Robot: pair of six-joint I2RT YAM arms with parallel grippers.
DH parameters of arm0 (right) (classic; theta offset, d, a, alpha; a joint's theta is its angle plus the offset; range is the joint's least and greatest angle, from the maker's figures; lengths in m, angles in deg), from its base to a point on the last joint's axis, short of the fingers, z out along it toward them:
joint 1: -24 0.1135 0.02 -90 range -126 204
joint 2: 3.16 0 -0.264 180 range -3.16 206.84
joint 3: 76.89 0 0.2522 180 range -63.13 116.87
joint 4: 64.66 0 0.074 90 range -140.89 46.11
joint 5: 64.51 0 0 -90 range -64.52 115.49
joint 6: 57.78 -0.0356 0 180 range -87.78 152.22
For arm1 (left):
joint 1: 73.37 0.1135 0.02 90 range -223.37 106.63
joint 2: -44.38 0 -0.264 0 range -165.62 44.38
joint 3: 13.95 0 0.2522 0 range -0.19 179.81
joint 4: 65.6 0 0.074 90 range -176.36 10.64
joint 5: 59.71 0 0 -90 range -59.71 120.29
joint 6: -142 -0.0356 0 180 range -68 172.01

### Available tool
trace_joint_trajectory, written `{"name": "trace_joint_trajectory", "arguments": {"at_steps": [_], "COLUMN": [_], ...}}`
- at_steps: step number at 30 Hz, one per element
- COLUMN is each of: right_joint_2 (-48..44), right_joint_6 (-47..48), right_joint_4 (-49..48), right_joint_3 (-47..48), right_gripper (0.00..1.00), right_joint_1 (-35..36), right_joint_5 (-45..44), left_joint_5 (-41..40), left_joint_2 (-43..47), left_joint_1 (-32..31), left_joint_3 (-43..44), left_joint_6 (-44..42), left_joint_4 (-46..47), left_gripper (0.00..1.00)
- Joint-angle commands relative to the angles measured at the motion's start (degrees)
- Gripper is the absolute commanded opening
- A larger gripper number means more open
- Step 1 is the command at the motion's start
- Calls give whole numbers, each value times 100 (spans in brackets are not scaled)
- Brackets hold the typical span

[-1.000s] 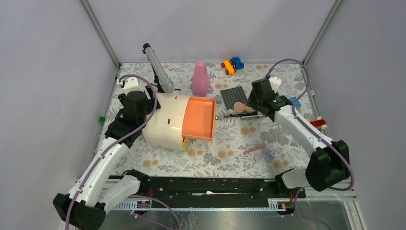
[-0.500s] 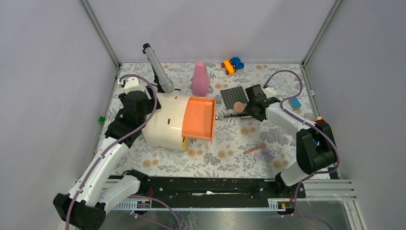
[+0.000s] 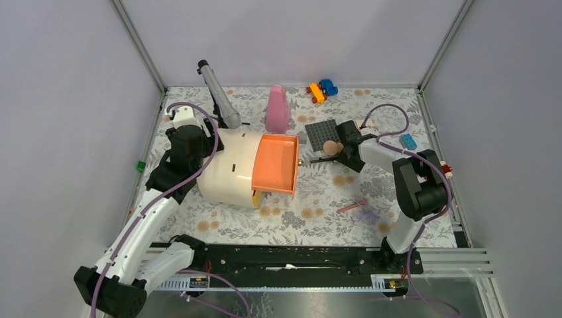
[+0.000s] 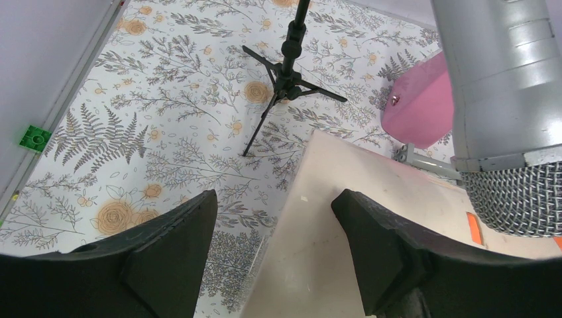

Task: Organize the makeup
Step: Pick up the makeup from the center of the board.

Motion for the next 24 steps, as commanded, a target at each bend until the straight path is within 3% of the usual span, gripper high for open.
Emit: {"name": "trace_joint_trajectory", "arguments": {"at_steps": [1, 8, 16, 24], "right_joint_2": [192, 180, -422, 48], "right_joint_6": [-118, -66, -26, 40], "right_joint_4": [-53, -53, -48, -45], "right_joint_3": [229, 150, 221, 522], "right_gripper": [51, 48, 51, 52], "right_joint_1": [-47, -47, -47, -63], "right_joint_5": [-184, -181, -316, -260], "left_joint_5": [110, 111, 161, 165], "left_joint_2": [-28, -20, -38, -30], "left_joint_1": [20, 19, 27, 27], "left_joint_3": [-74, -76, -85, -85], "left_joint_6": [-104, -117, -130, -130], "left_joint_4": [40, 41, 55, 54], "left_gripper": [77, 77, 77, 77]}}
